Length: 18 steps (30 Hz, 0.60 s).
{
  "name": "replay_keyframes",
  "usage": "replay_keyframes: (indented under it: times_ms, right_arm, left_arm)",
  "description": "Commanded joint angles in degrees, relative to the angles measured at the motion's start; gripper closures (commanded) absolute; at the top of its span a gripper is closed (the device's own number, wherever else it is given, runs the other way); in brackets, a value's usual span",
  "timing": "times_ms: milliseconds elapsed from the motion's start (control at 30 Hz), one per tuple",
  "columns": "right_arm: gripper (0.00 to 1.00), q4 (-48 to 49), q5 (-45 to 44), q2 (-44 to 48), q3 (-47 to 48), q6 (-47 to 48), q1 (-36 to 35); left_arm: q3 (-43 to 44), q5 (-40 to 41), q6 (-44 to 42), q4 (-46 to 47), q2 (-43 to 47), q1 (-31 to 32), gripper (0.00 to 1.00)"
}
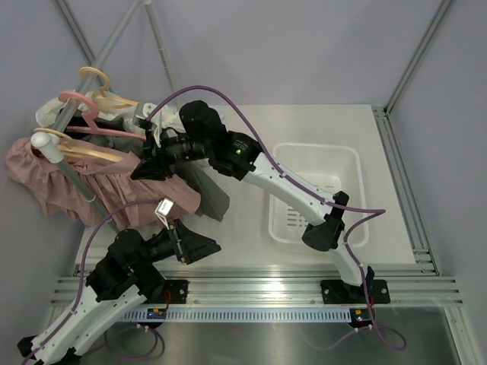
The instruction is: Remove the skirt from the hanger
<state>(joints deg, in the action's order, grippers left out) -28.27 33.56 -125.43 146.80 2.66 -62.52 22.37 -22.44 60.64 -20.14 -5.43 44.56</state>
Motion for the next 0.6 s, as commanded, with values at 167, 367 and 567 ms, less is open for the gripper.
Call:
replay_keyframes:
  times_ms: [167, 367, 567]
  right_arm:
    - [1.00, 18.68, 3.70, 8.00, -4.41, -19.15, 4.07]
    - [1.00, 31.34, 7.04, 12.83, -13.56, -28.75, 6.36]
    - [1.00, 42.32, 9.41, 13.11, -16.81, -39.12, 7.59]
  left_arm:
    - [5.58, -0.51, -5.97, 1.42, 0.68, 0.18, 0.01]
    - [1.45, -3.23, -2.20, 10.28, 2.71, 0.27, 0.01]
    - [1.53, -2.44, -1.67, 9.96, 3.67, 0.27, 0.01]
